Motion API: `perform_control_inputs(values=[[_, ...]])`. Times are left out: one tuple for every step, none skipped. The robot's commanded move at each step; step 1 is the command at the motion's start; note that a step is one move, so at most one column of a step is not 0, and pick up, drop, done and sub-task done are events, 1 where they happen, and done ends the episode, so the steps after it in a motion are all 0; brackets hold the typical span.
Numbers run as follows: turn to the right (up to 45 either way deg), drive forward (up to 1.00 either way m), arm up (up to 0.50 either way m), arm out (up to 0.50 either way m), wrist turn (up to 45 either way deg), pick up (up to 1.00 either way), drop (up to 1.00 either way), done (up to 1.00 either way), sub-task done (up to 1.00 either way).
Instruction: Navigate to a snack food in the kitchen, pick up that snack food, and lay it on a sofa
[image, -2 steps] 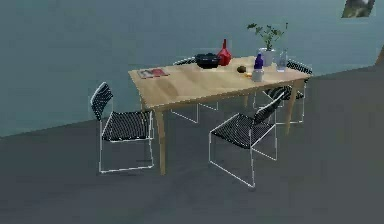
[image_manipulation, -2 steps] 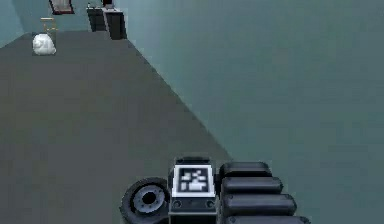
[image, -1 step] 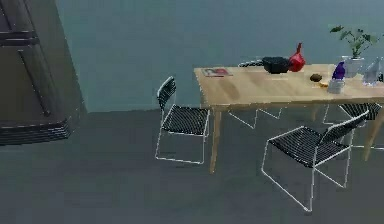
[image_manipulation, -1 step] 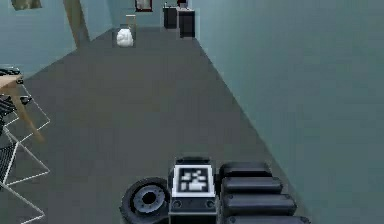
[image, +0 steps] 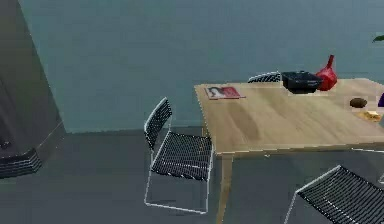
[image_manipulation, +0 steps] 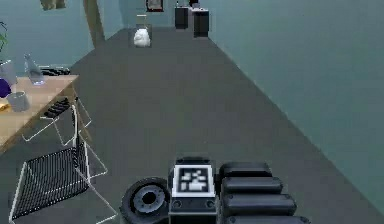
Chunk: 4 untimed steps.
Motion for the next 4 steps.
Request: perform_control_inputs(values=[[-45.0,0.0,0.0,0.0,0.0,0.0,0.0,0.0,0.0],[-45.0,0.0,0.0,0.0,0.0,0.0,0.0,0.0,0.0],[-27.0,0.0,0.0,0.0,0.0,0.0,0.0,0.0,0.0],[0.0,1.0,0.0,0.0,0.0,0.0,0.0,0.0,0.0]])
